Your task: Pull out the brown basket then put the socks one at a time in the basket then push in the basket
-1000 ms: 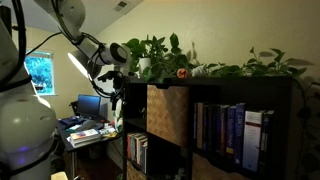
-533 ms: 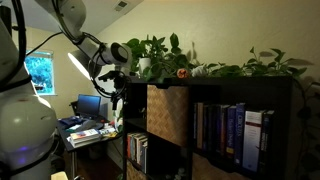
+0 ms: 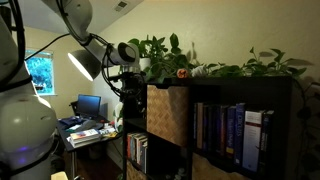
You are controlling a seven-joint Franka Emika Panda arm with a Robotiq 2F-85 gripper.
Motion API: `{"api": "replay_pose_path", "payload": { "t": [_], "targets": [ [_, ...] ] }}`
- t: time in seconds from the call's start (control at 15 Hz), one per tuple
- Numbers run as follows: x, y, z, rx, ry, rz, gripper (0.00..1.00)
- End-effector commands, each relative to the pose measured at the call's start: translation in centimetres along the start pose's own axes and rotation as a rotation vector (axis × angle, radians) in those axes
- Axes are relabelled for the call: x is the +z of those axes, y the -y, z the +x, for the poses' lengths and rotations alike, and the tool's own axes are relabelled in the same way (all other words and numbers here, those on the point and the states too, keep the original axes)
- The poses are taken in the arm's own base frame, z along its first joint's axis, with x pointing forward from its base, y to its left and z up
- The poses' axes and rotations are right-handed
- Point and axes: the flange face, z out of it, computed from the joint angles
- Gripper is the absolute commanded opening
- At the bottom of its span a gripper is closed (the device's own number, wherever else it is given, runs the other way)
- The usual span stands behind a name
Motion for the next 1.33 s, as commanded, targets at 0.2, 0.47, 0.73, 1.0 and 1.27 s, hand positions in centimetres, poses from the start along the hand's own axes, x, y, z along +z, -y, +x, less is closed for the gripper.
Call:
{"api": "replay_pose_path", "payload": {
  "t": [0.2,0.47,0.73,1.0,1.27],
  "targets": [
    [0.6,-1.2,1.3,-0.068,-0.037,0.008,1.00],
    [0.9,-1.3,1.4,-0.079,-0.034,0.010,1.00],
    [0.4,-1.5,2.3,-0.186,-0.073,-0.005,1.00],
    [-1.9,-1.7,2.2,-0.283,-0.142,-0.086,1.00],
    [-4.5,-1.9,2.3,-0.342,-0.254,-0.210,1.00]
  ]
}}
